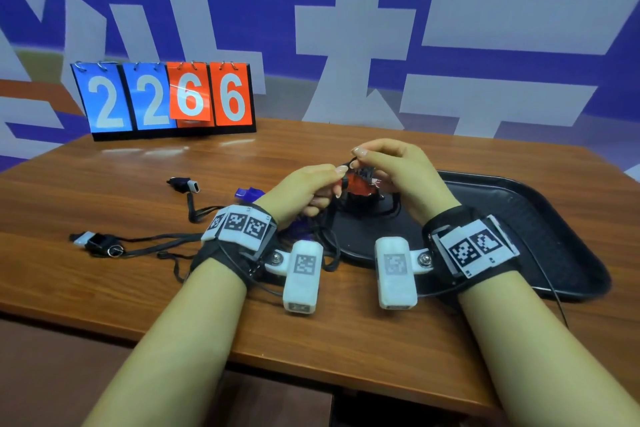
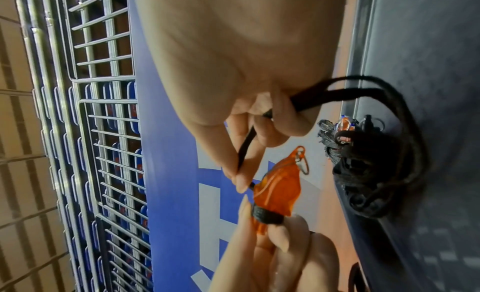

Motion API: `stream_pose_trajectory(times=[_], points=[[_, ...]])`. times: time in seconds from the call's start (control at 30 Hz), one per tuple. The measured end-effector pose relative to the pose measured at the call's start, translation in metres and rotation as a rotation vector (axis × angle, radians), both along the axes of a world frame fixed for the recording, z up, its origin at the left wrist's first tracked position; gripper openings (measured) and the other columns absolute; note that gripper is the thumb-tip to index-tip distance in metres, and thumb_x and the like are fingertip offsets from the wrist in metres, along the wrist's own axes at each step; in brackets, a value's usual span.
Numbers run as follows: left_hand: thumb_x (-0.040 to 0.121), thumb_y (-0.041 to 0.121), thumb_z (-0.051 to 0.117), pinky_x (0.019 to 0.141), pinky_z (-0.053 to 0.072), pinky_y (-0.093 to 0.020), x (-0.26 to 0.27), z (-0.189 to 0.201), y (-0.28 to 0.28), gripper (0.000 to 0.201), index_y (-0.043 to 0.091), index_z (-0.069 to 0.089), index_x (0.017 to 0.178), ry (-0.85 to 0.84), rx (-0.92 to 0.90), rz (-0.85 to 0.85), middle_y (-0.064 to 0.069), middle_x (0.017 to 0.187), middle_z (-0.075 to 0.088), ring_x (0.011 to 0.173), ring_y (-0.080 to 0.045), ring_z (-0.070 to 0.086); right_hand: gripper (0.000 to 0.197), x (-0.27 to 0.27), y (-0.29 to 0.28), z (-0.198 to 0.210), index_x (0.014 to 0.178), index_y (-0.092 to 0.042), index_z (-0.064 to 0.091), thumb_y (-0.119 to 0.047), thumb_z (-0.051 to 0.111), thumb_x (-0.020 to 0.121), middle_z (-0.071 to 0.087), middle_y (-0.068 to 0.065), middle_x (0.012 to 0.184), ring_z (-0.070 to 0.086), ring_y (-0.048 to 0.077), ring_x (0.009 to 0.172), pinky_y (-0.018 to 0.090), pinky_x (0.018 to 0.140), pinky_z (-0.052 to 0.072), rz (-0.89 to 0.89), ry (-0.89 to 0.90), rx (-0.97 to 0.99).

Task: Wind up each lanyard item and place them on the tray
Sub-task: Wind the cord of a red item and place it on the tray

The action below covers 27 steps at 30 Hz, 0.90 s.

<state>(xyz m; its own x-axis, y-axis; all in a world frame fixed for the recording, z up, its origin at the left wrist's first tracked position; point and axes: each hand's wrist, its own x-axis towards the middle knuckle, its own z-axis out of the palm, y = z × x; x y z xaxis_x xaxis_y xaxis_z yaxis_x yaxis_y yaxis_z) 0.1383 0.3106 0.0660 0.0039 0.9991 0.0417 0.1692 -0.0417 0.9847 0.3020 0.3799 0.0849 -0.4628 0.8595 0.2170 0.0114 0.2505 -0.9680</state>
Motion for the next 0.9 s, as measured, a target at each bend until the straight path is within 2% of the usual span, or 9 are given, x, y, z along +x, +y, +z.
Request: stream_pose_trajectory(times=[0.07, 0.17, 0.23, 0.3, 0.4, 0.47, 0.53, 0.63, 0.9], points=[[0.105, 0.030, 0.042, 0.039, 0.017, -0.014, -0.001, 0.000, 0.001, 0.037, 0.013, 0.049, 0.072, 0.014, 0.019, 0.024, 0.010, 0.054, 0.028, 0.047, -0.004, 0.023, 0.004, -0.002, -0.002, 0.002, 0.091, -0.012, 0.069, -0.013, 0.065, 0.092, 0.072, 0.004, 0.080, 0.058, 0.014, 0.066, 0.021, 0.052, 0.039, 0.007, 0.057, 0.005], [0.105, 0.028, 0.041, 0.039, 0.021, -0.014, -0.003, -0.003, 0.004, 0.033, 0.015, 0.047, 0.076, 0.060, 0.047, 0.064, 0.005, 0.061, 0.036, 0.047, -0.004, 0.026, 0.011, -0.005, -0.007, 0.000, 0.098, 0.003, 0.066, -0.005, 0.066, 0.090, 0.073, 0.014, 0.083, 0.067, 0.009, 0.069, 0.016, 0.060, 0.049, 0.046, 0.086, 0.080], [0.104, 0.029, 0.044, 0.040, 0.022, -0.014, -0.004, -0.004, 0.005, 0.027, 0.015, 0.049, 0.081, 0.051, 0.060, 0.118, 0.005, 0.066, 0.042, 0.047, -0.003, 0.029, 0.012, -0.008, -0.009, -0.002, 0.095, 0.004, 0.067, -0.006, 0.070, 0.088, 0.074, 0.014, 0.082, 0.067, 0.011, 0.070, 0.015, 0.060, 0.049, 0.034, 0.084, 0.132], [0.104, 0.030, 0.045, 0.040, 0.020, -0.015, -0.003, -0.004, 0.007, 0.028, 0.014, 0.050, 0.081, -0.010, 0.088, 0.179, 0.009, 0.060, 0.042, 0.045, -0.002, 0.028, 0.011, -0.010, -0.012, -0.003, 0.092, 0.002, 0.068, -0.007, 0.071, 0.087, 0.075, 0.010, 0.080, 0.068, 0.013, 0.071, 0.016, 0.062, 0.049, 0.053, 0.109, 0.121], [0.106, 0.028, 0.042, 0.038, 0.014, -0.015, -0.003, -0.004, 0.008, 0.031, 0.014, 0.050, 0.079, -0.224, 0.128, 0.233, 0.009, 0.053, 0.032, 0.043, -0.003, 0.023, 0.008, -0.011, -0.014, -0.004, 0.088, -0.005, 0.067, -0.012, 0.069, 0.090, 0.075, 0.011, 0.082, 0.057, 0.012, 0.058, 0.015, 0.051, 0.039, 0.095, 0.094, 0.088], [0.106, 0.026, 0.042, 0.037, 0.013, -0.015, -0.002, -0.004, 0.008, 0.029, 0.014, 0.053, 0.082, -0.360, 0.142, 0.218, 0.007, 0.056, 0.033, 0.045, -0.004, 0.023, 0.007, -0.011, -0.014, -0.005, 0.088, -0.007, 0.066, -0.012, 0.066, 0.092, 0.075, 0.011, 0.085, 0.043, 0.007, 0.048, 0.016, 0.045, 0.030, 0.120, 0.095, 0.060], [0.106, 0.026, 0.042, 0.037, 0.013, -0.015, -0.001, -0.005, 0.009, 0.028, 0.014, 0.054, 0.083, -0.422, 0.148, 0.209, 0.007, 0.057, 0.035, 0.045, -0.004, 0.024, 0.006, -0.011, -0.011, -0.007, 0.090, -0.008, 0.067, -0.013, 0.065, 0.093, 0.075, 0.010, 0.089, 0.035, 0.008, 0.048, 0.018, 0.044, 0.026, 0.163, 0.097, 0.014], [0.106, 0.026, 0.043, 0.037, 0.013, -0.015, 0.000, -0.006, 0.009, 0.027, 0.013, 0.053, 0.084, -0.464, 0.151, 0.191, 0.007, 0.057, 0.035, 0.042, -0.002, 0.025, 0.007, -0.010, -0.009, -0.009, 0.093, -0.009, 0.069, -0.014, 0.064, 0.093, 0.073, 0.007, 0.090, 0.035, 0.007, 0.050, 0.016, 0.044, 0.025, 0.216, 0.061, -0.088], [0.105, 0.026, 0.043, 0.038, 0.009, -0.017, -0.001, -0.005, 0.008, 0.037, 0.012, 0.050, 0.071, -0.564, 0.114, 0.065, 0.006, 0.056, 0.030, 0.043, -0.003, 0.023, 0.013, -0.006, 0.002, -0.010, 0.083, -0.012, 0.060, -0.011, 0.056, 0.096, 0.059, -0.004, 0.069, 0.031, 0.003, 0.048, 0.010, 0.038, 0.021, 0.267, 0.079, -0.495]])
